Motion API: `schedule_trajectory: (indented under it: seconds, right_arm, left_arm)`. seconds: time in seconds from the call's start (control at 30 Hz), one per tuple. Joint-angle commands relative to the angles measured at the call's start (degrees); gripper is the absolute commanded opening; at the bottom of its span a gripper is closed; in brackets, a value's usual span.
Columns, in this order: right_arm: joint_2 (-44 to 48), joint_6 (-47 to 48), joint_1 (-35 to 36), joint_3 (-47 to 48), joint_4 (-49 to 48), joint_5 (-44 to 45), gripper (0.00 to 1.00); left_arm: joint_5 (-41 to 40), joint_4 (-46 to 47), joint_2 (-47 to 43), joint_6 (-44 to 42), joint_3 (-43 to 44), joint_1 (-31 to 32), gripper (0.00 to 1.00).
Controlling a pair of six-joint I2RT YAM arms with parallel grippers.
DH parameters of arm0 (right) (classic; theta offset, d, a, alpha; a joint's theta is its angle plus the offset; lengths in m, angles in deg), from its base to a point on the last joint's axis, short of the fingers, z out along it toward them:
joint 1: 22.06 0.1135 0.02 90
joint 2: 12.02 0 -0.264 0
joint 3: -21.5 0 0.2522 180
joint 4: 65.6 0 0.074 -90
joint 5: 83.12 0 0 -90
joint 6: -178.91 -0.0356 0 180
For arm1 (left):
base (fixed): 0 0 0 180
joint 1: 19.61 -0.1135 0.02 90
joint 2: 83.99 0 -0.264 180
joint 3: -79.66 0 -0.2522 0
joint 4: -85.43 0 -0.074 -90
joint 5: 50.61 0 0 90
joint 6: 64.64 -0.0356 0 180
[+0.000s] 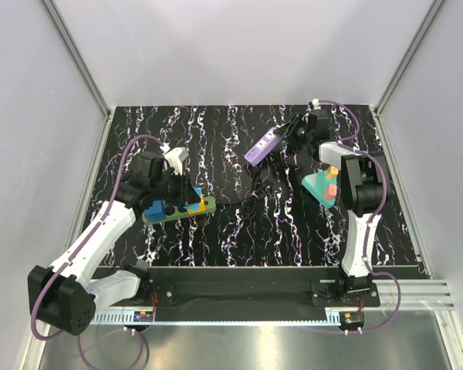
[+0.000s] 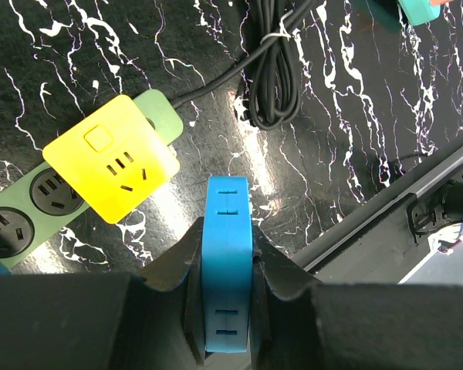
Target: Insert the plug
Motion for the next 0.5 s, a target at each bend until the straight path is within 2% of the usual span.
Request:
schedule_trajectory:
  seconds: [0.0,0.23,0.33,0.47]
  right_arm:
    - [7.24,5.56,0.76,-0.68,-3.74,-6.03,0.0]
    - [12.16,7.06,0.76,0.29,-4.26,-9.72,0.0]
    - [12.6,7.68,0.76,2.58,-1.2,-12.8,0.0]
    - [16.29,6.54,0.85,-0.93,-2.94,-16.49,0.0]
  left_arm:
    - [-0.46,1.44,-2.12,0.1,2.01,-0.28,0.0]
    - [0.33,-1.02,-4.66,1.33,3.86,-0.28,0.0]
    - [1.21,-1.9,-5.45,1.68,3.95,-0.19,0.0]
    - [1.39,-3.04,-6.6,1.95,4.48,-0.19,0.0]
